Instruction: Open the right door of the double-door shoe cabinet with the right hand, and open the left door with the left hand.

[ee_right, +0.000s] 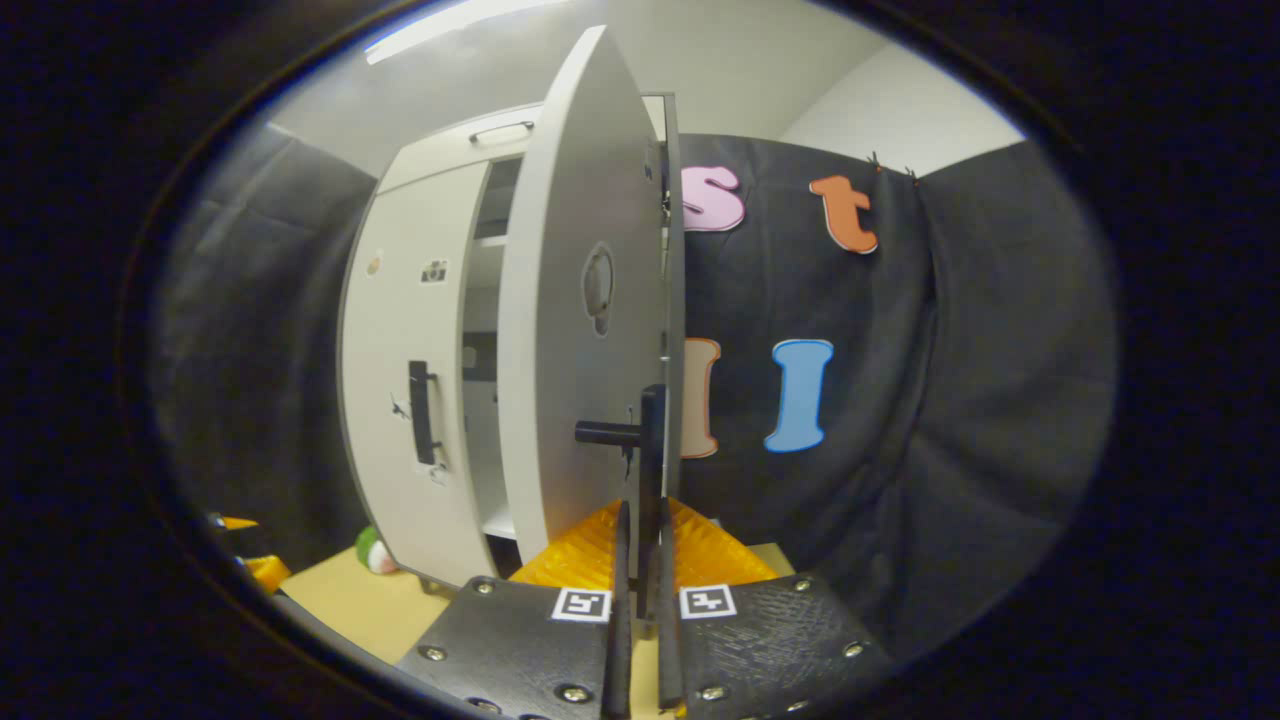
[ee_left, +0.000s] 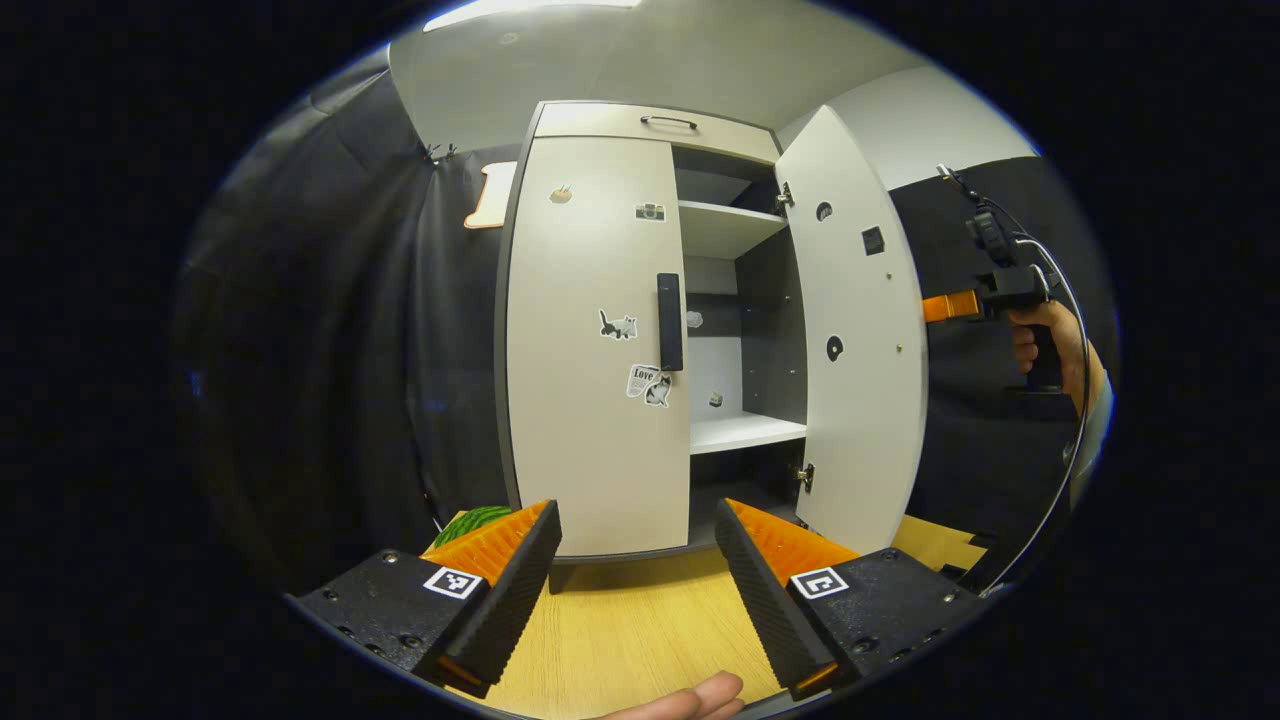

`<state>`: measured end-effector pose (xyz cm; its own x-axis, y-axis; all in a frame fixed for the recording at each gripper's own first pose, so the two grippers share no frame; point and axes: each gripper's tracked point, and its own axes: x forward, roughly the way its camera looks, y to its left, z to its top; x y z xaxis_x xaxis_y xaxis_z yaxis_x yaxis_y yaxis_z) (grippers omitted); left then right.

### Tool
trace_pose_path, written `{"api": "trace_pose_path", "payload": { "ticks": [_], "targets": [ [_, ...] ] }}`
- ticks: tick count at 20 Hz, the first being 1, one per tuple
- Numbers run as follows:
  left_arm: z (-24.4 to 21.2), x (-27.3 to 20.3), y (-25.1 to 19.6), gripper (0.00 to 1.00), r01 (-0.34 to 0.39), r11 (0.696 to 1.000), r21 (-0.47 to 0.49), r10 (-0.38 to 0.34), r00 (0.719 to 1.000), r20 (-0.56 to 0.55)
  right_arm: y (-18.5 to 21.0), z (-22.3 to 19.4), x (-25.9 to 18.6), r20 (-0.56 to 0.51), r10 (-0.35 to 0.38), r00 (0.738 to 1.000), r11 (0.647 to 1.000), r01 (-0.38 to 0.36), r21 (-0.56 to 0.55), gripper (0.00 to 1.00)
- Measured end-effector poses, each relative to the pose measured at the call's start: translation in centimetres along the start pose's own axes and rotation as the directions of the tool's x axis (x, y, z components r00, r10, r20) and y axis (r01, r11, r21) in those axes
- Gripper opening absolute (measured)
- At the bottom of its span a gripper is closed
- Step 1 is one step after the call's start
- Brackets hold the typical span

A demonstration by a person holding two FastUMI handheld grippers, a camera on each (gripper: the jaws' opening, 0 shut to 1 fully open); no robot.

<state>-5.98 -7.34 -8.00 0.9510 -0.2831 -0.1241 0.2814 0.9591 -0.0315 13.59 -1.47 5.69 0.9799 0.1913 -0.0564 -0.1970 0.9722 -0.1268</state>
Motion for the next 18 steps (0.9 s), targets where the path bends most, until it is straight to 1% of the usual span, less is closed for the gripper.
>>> {"api": "trace_pose_path", "payload": {
  "ticks": [1, 2, 3, 4, 5, 6, 8, 10, 12, 14, 16, 17, 18],
  "targets": [
    [0.0, 0.1, -0.1, 0.96, 0.000, 1.000, -0.005, 0.000, 1.000, -0.002, -1.0, 0.4, -1.7, 0.013, -0.007, 1.000, 1.000, 0.007, 0.003, 0.05],
    [-0.2, 0.2, 0.0, 0.96, -0.004, 1.000, -0.009, 0.004, 1.000, -0.008, -1.2, -0.5, 0.1, 0.006, 0.034, 0.999, 0.997, -0.034, 0.074, 0.00],
    [-0.3, 0.3, 0.0, 0.96, -0.008, 1.000, -0.013, 0.008, 1.000, -0.014, -1.4, -0.7, 0.4, 0.001, 0.054, 0.999, 0.989, -0.054, 0.137, 0.00],
    [-0.5, 0.3, 0.0, 0.96, -0.013, 1.000, -0.015, 0.012, 1.000, -0.021, -1.8, -0.8, 0.6, 0.006, 0.075, 0.997, 0.984, -0.075, 0.161, 0.00],
    [-0.5, 0.4, 0.2, 0.96, -0.019, 1.000, -0.015, 0.018, 0.999, -0.026, -1.8, -0.6, 0.6, 0.015, 0.110, 0.994, 0.978, -0.111, 0.175, 0.00],
    [-0.6, 0.5, 0.2, 0.96, -0.024, 1.000, -0.014, 0.023, 0.999, -0.030, -1.6, -0.8, 0.5, 0.020, 0.125, 0.992, 0.975, -0.126, 0.183, 0.01],
    [-0.7, 0.6, 0.3, 0.96, -0.032, 0.999, -0.012, 0.032, 0.999, -0.034, -1.8, -0.8, 0.6, 0.025, 0.127, 0.992, 0.976, -0.129, 0.174, 0.01],
    [-0.8, 0.7, 0.4, 0.96, -0.040, 0.999, -0.012, 0.039, 0.999, -0.036, -2.0, -0.9, 0.7, 0.026, 0.114, 0.993, 0.981, -0.116, 0.154, 0.01],
    [-0.6, 0.8, 0.4, 0.96, -0.046, 0.999, -0.009, 0.046, 0.998, -0.034, -1.8, -0.9, 0.7, 0.030, 0.116, 0.993, 0.980, -0.120, 0.157, 0.00],
    [-0.3, 1.3, 0.7, 0.96, -0.060, 0.998, -0.001, 0.060, 0.998, -0.029, -2.0, -1.0, 0.6, 0.037, 0.103, 0.994, 0.980, -0.108, 0.167, 0.01],
    [0.1, 2.4, 1.2, 0.96, -0.074, 0.997, 0.001, 0.074, 0.997, -0.026, -2.7, -1.3, 0.2, 0.044, 0.075, 0.996, 0.985, -0.081, 0.150, 0.02],
    [0.3, 2.9, 1.4, 0.96, -0.081, 0.997, -0.006, 0.081, 0.996, -0.029, -3.4, -1.7, -0.5, 0.048, 0.053, 0.997, 0.990, -0.059, 0.131, 0.10],
    [0.7, 3.5, 1.5, 0.96, -0.084, 0.996, -0.012, 0.084, 0.996, -0.025, -4.0, -1.8, -1.1, 0.057, 0.029, 0.998, 0.993, -0.035, 0.115, 0.19]
  ]
}}
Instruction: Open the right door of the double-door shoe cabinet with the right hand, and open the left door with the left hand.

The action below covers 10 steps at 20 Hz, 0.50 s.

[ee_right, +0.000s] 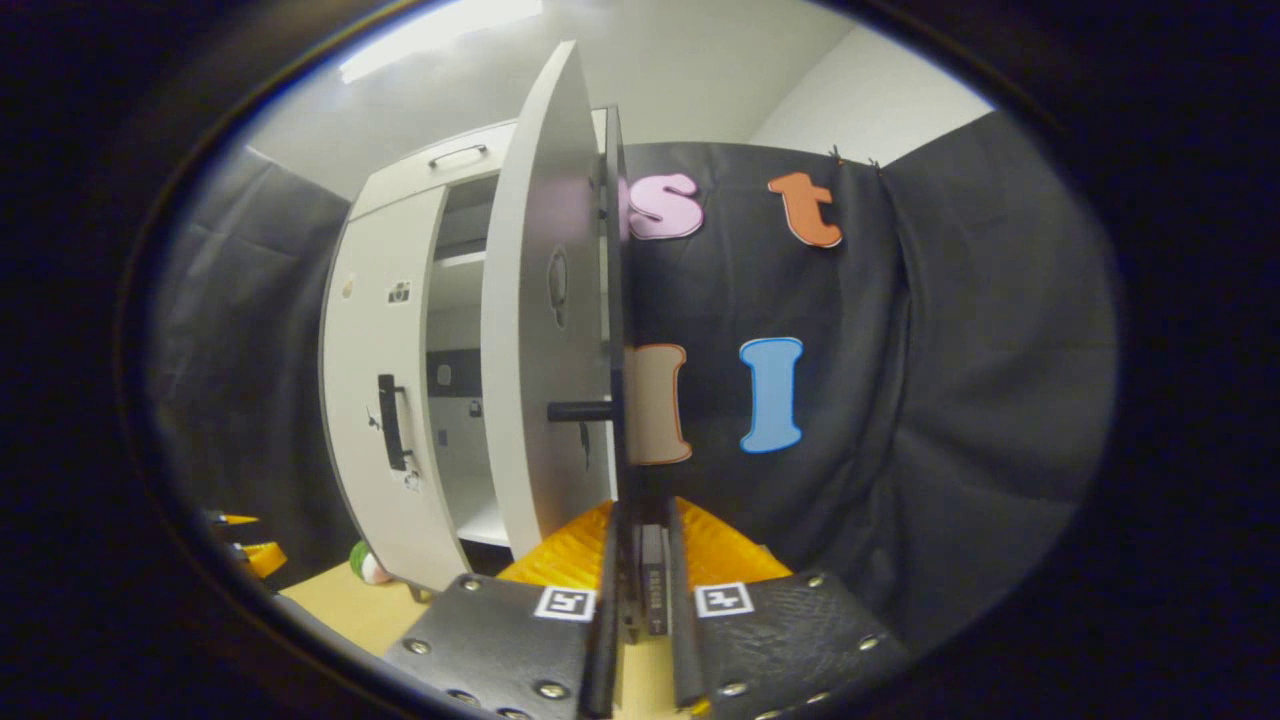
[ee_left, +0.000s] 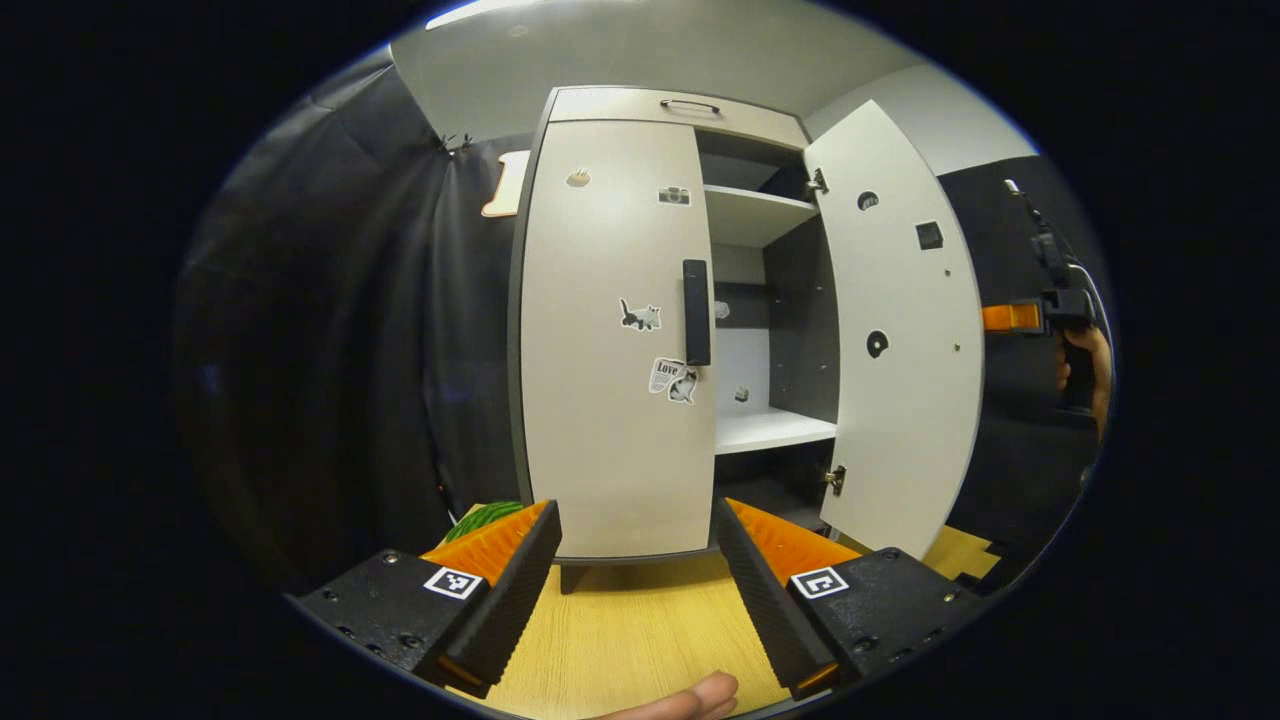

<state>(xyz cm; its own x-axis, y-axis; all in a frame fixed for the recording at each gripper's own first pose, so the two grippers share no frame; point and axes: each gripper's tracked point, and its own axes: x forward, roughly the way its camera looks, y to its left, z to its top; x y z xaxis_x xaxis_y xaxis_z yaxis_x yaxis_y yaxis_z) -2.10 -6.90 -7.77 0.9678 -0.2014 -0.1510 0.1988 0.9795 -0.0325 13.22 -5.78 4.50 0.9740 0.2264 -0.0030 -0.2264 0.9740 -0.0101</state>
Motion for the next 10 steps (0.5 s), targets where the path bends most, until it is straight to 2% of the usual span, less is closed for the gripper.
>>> {"api": "trace_pose_path", "payload": {
  "ticks": [2, 3, 4, 6, 7, 10],
  "targets": [
    [1.0, 1.3, 0.0, 0.96, 0.000, 1.000, 0.005, 0.000, 1.000, 0.006, -0.5, -0.2, -1.0, 0.018, -0.029, 0.999, 0.999, 0.030, -0.023, 0.48],
    [1.3, 1.9, -0.1, 0.96, 0.003, 1.000, 0.002, -0.003, 1.000, 0.002, -0.8, -0.2, -1.6, 0.031, -0.039, 0.999, 0.999, 0.040, -0.032, 0.66],
    [1.7, 2.5, -0.5, 0.96, 0.013, 1.000, -0.009, -0.013, 1.000, -0.002, -1.1, -0.1, -2.4, 0.045, -0.049, 0.998, 0.998, 0.051, -0.035, 0.73],
    [2.2, 3.8, -1.0, 0.96, 0.028, 0.999, -0.026, -0.029, 0.999, -0.017, -1.6, -0.2, -3.9, 0.064, -0.074, 0.995, 0.996, 0.077, -0.037, 0.95],
    [2.4, 4.5, -1.3, 0.96, 0.035, 0.999, -0.032, -0.035, 0.999, -0.026, -1.7, -0.3, -4.7, 0.071, -0.079, 0.994, 0.996, 0.082, -0.033, 1.00],
    [3.0, 6.9, -1.9, 0.96, 0.038, 0.998, -0.057, -0.041, 0.998, -0.053, -1.1, -1.0, -7.1, 0.073, -0.072, 0.995, 0.997, 0.072, 0.001, 1.00]
  ]
}}
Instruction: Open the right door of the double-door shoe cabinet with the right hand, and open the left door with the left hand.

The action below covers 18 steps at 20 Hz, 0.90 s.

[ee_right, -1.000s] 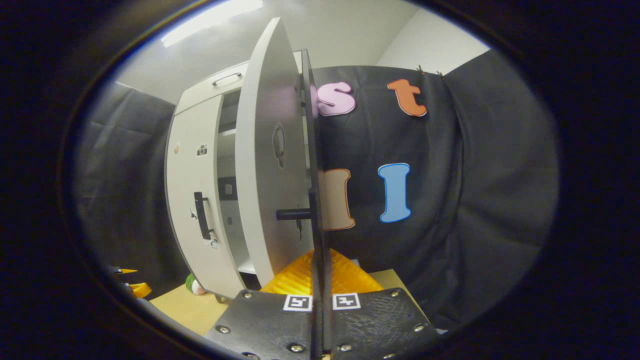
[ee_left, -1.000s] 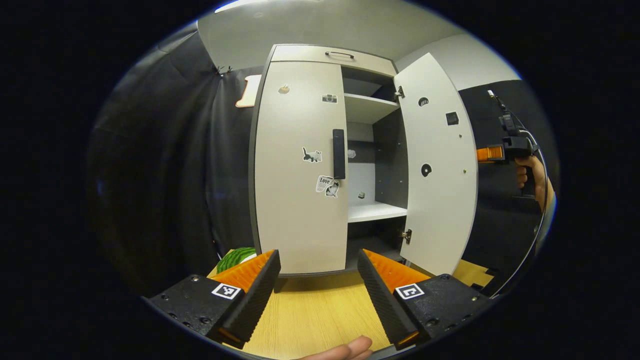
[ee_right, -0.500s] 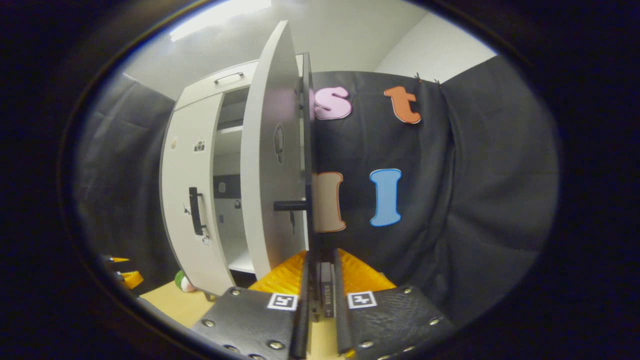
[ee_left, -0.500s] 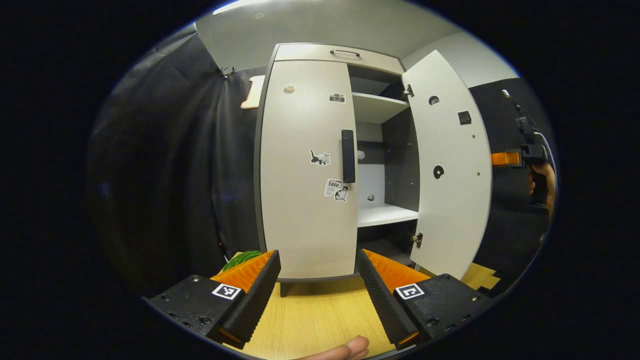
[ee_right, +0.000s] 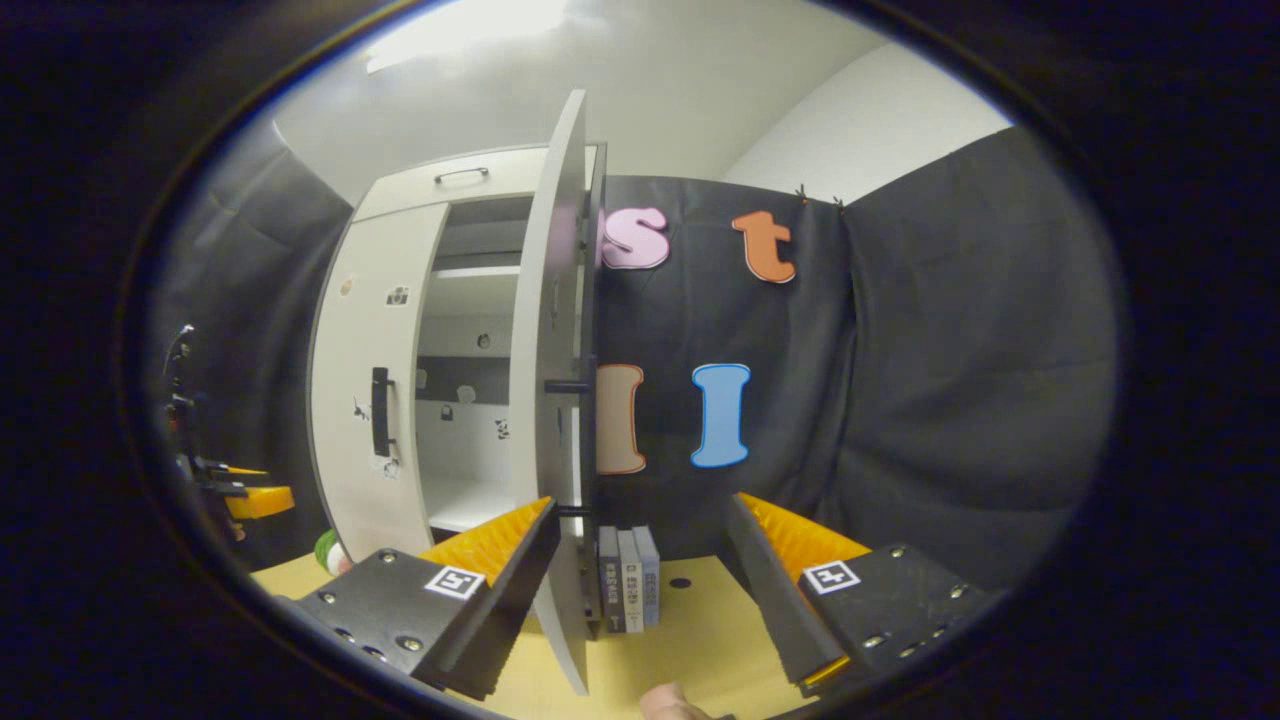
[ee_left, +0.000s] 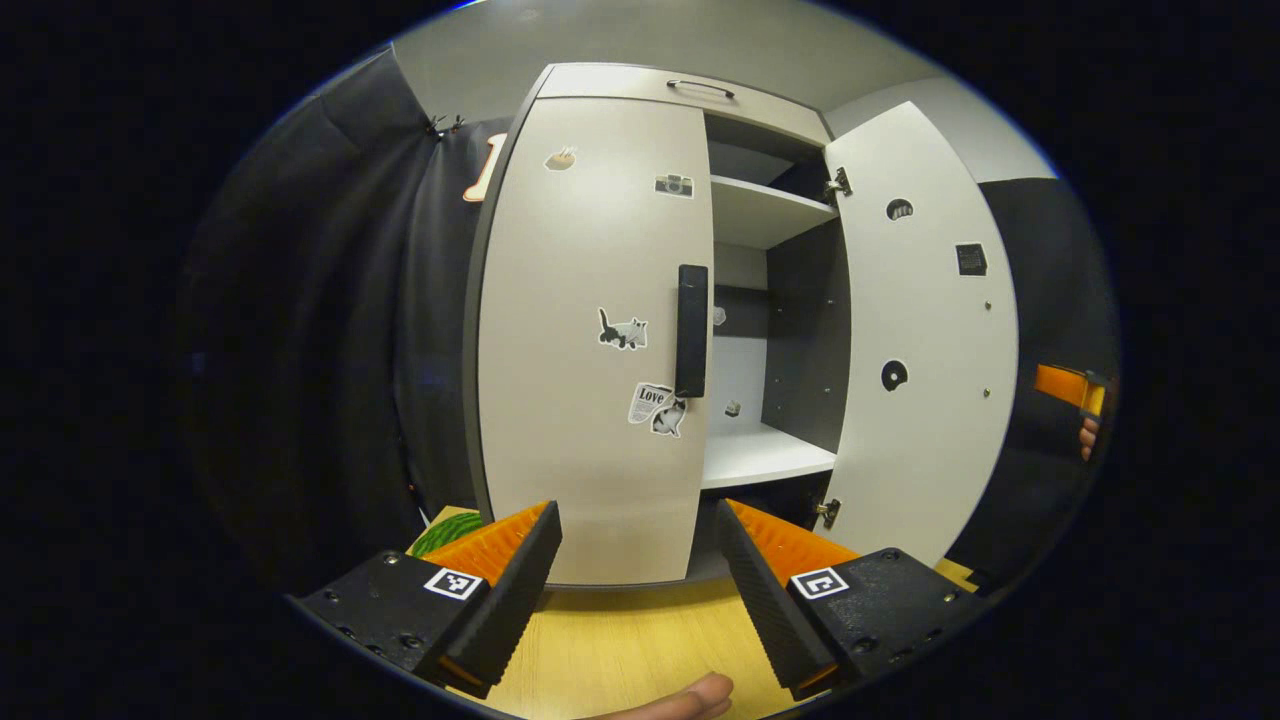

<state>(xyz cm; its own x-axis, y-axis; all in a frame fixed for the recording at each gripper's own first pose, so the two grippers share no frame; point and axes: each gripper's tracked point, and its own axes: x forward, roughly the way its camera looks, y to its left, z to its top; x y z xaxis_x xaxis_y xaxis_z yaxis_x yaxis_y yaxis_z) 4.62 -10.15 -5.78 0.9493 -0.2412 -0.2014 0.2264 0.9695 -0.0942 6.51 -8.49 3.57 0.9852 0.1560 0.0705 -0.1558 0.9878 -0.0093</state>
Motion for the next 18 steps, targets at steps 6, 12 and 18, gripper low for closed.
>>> {"api": "trace_pose_path", "payload": {
  "ticks": [6, 12, 18],
  "targets": [
    [3.2, 5.7, -0.1, 0.96, -0.029, 1.000, -0.005, 0.029, 1.000, 0.009, 2.1, -1.9, -4.8, 0.001, 0.041, 0.999, 0.998, -0.041, 0.038, 1.00],
    [9.0, 9.5, -1.6, 0.96, -0.018, 1.000, 0.021, 0.015, 0.991, 0.132, 5.1, -5.3, -8.5, -0.011, 0.086, 0.996, 0.996, -0.086, 0.035, 1.00],
    [10.7, 13.7, -2.1, 0.96, -0.099, 0.993, 0.058, 0.091, 0.989, 0.120, 7.2, -7.5, -11.5, -0.013, 0.092, 0.996, 0.990, -0.091, 0.108, 1.00]
  ]
}}
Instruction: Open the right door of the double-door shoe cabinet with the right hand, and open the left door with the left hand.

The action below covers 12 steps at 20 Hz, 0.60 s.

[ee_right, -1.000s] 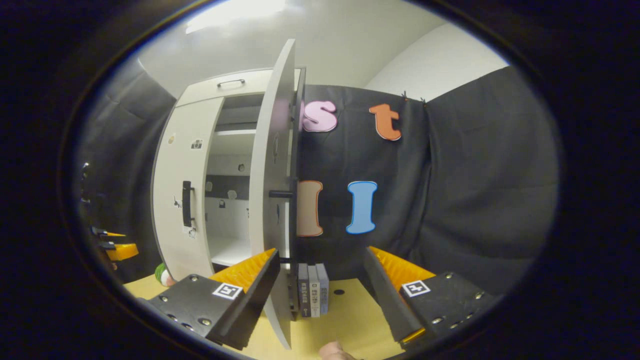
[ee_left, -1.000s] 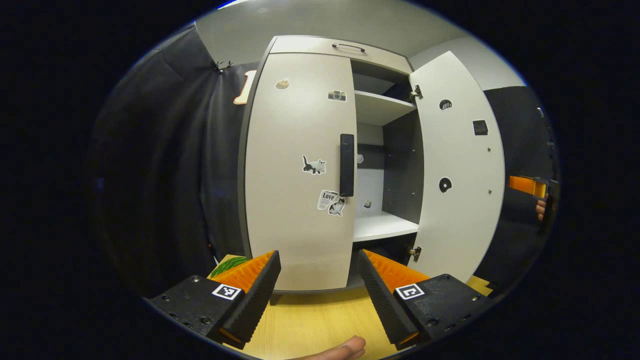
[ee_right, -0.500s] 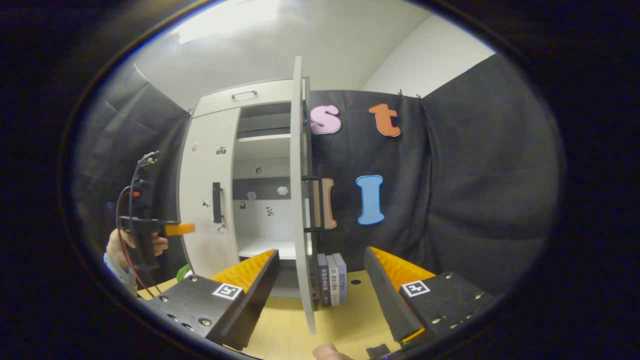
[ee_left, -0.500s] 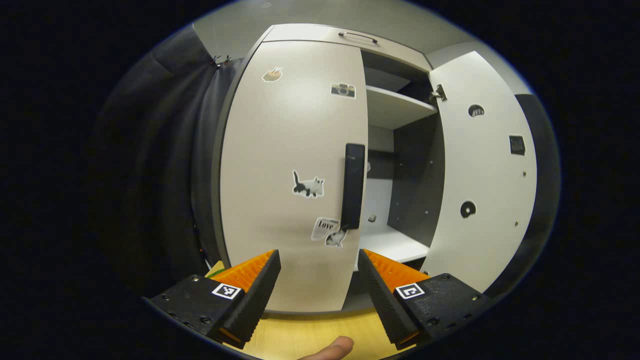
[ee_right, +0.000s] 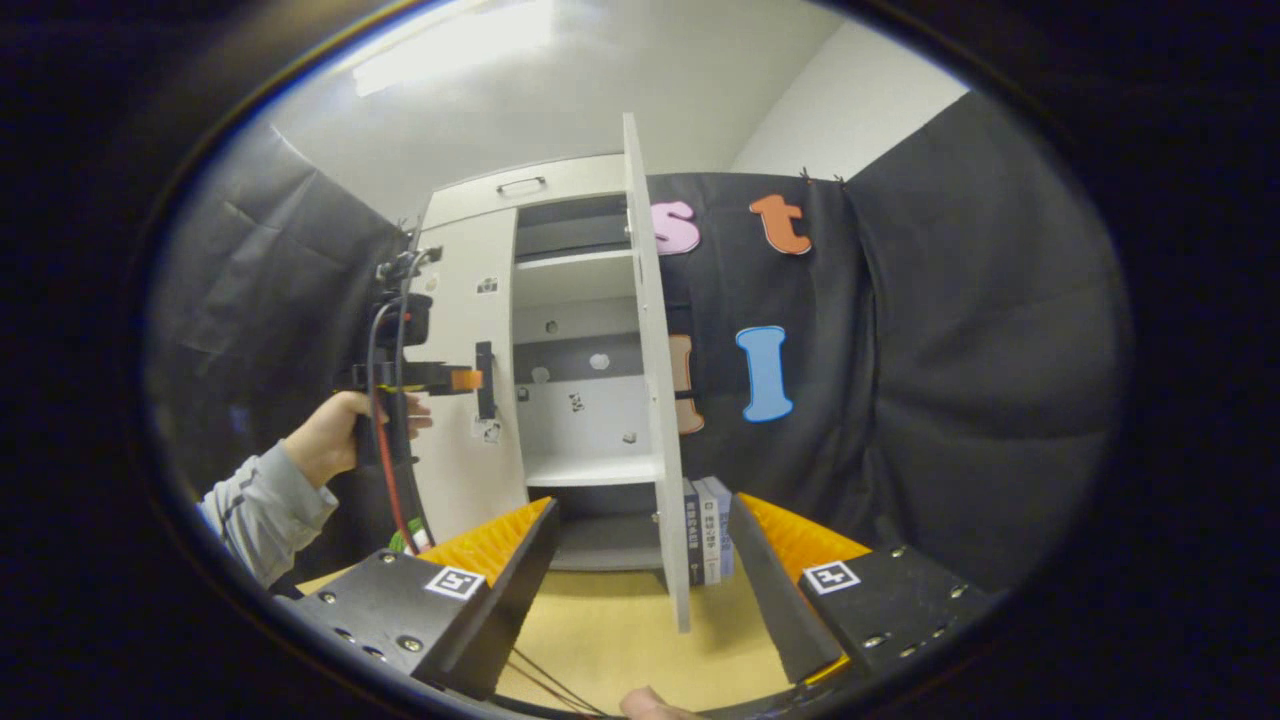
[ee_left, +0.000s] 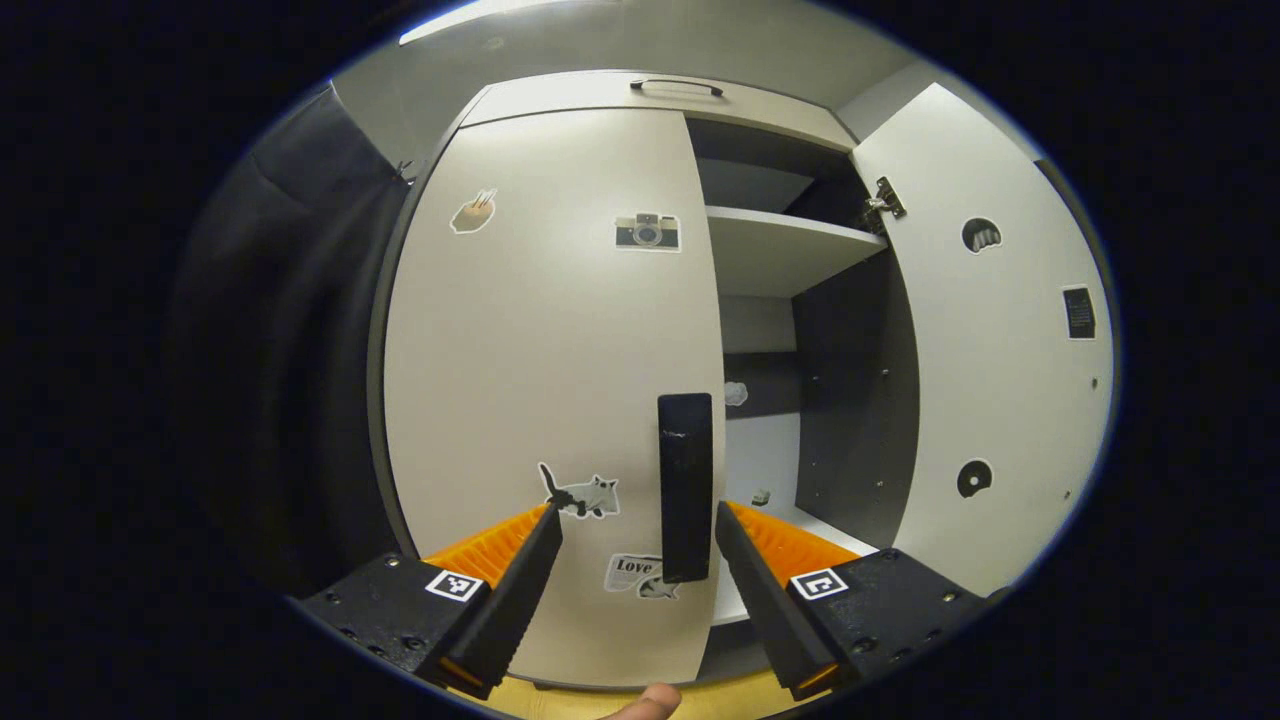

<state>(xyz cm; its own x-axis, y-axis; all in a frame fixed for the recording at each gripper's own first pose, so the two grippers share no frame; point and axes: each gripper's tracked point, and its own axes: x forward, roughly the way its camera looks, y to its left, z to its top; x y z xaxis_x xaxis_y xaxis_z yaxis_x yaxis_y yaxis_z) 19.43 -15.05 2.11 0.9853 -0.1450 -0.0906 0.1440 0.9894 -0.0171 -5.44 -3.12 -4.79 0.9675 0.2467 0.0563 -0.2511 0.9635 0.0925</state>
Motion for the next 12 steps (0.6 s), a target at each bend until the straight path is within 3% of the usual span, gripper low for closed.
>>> {"api": "trace_pose_path", "payload": {
  "ticks": [3, 5, 7, 8, 9, 11, 12],
  "targets": [
    [-0.1, 1.8, -0.6, 0.95, -0.005, 1.000, -0.024, 0.004, 0.999, -0.032, 0.6, -0.1, -1.3, 0.019, 0.000, 1.000, 1.000, 0.000, 0.020, 0.98],
    [1.0, 2.1, -1.1, 0.83, -0.007, 1.000, -0.006, 0.007, 1.000, 0.000, 0.7, 0.0, -2.1, 0.033, -0.003, 0.999, 0.998, 0.001, 0.058, 1.00],
    [1.7, 3.1, -1.3, 0.79, 0.020, 0.999, 0.030, -0.021, 1.000, 0.015, 0.9, 0.3, -2.5, 0.047, -0.003, 0.999, 0.997, 0.000, 0.073, 1.00],
    [1.3, 3.7, -1.9, 0.67, 0.064, 0.998, 0.017, -0.063, 0.998, -0.007, 0.8, 0.2, -2.7, 0.050, -0.006, 0.999, 0.998, 0.002, 0.065, 1.00],
    [1.0, 4.0, -2.3, 0.62, 0.102, 0.995, -0.011, -0.102, 0.994, -0.032, 0.4, 0.4, -2.8, 0.053, -0.019, 0.998, 0.998, 0.016, 0.058, 1.00],
    [0.9, 4.7, -2.6, 0.37, 0.138, 0.988, -0.067, -0.139, 0.990, -0.023, -0.1, 0.7, -3.3, 0.064, -0.042, 0.997, 0.998, 0.038, 0.058, 1.00],
    [0.7, 4.5, -2.7, 0.36, 0.136, 0.990, -0.048, -0.137, 0.990, -0.026, 0.0, 0.9, -3.4, 0.070, -0.040, 0.997, 0.997, 0.036, 0.064, 1.00]
  ]
}}
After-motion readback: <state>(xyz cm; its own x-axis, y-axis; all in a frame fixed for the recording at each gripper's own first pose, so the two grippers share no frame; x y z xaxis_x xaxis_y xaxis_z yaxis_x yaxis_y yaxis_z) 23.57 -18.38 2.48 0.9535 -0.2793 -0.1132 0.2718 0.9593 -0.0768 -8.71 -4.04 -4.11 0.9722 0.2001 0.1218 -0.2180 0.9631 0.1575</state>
